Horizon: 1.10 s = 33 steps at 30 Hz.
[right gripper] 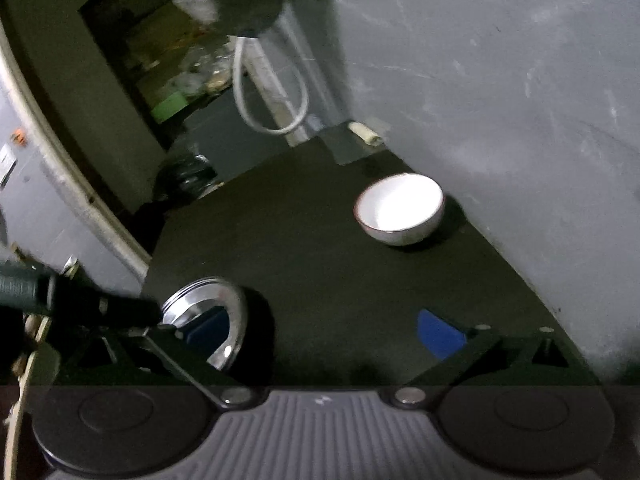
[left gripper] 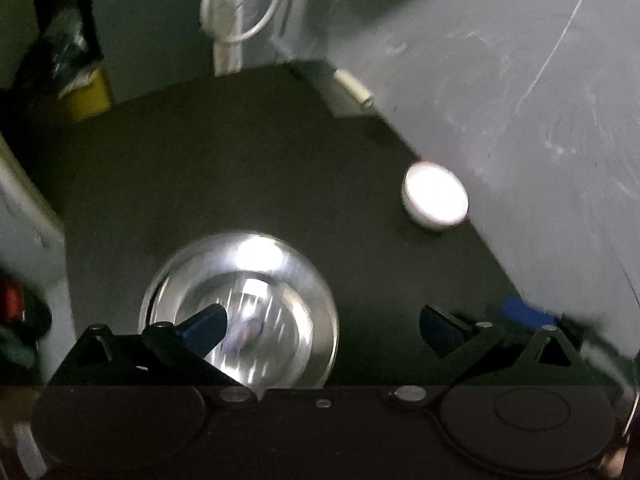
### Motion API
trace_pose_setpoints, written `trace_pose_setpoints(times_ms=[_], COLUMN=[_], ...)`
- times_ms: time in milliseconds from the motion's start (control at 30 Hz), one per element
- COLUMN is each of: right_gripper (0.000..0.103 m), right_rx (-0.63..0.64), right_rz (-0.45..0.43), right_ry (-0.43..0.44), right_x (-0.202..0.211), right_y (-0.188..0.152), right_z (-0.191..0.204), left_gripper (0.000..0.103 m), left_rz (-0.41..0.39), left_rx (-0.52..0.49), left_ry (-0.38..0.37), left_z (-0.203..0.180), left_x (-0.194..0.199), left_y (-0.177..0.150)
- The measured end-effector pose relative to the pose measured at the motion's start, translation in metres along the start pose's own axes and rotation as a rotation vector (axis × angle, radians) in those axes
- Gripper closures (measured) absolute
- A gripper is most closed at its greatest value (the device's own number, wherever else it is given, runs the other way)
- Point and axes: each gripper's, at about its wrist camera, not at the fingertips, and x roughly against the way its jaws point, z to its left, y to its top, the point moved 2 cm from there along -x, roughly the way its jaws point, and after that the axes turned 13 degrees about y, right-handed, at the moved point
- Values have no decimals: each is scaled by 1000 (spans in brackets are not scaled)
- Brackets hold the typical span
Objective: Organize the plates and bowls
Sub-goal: 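Move both grippers to the second red-rimmed white bowl by the wall, then close both grippers on the second white bowl rim and lift it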
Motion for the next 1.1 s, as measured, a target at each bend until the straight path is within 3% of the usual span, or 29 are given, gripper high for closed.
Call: trace_pose_setpoints(times_ms=[100,167,367,467,733,900,1033,1100], right_gripper=[0,0,2,6,13,26,35,42], right_rx=[-25,-13,-80,-111,-134,-190,-206,-213], right_rz=[13,11,-47,-89,-140,-149,-170,-169], right_ry=[-31,-97,-111,-95,-157,-192,-225,-244], right_x=[-13,-23,-30,-34,-45,-58,-65,-69], right_y=[4,7,13,17,31,38,45,48], right_z=[-12,-18,-37,-44,-55,-61,-65,-68], left_gripper=[1,1,1,1,1,1,10,19], left_rz=[-48,-79,-143,-128,-109,-56,-37,-25], left_rx=[-27,-45,-163,-214,-273,-245,-212,-209], left_ry=[-15,-18,-64,-97,-133,-142,-153,-159], left_z=[-16,-27,-64,-78,-108,-111,-109,-110], left_x=[-14,-25,-75,-101,-143,-155,-162,-165], left_y=[27,45,88,100,113,116,117,117])
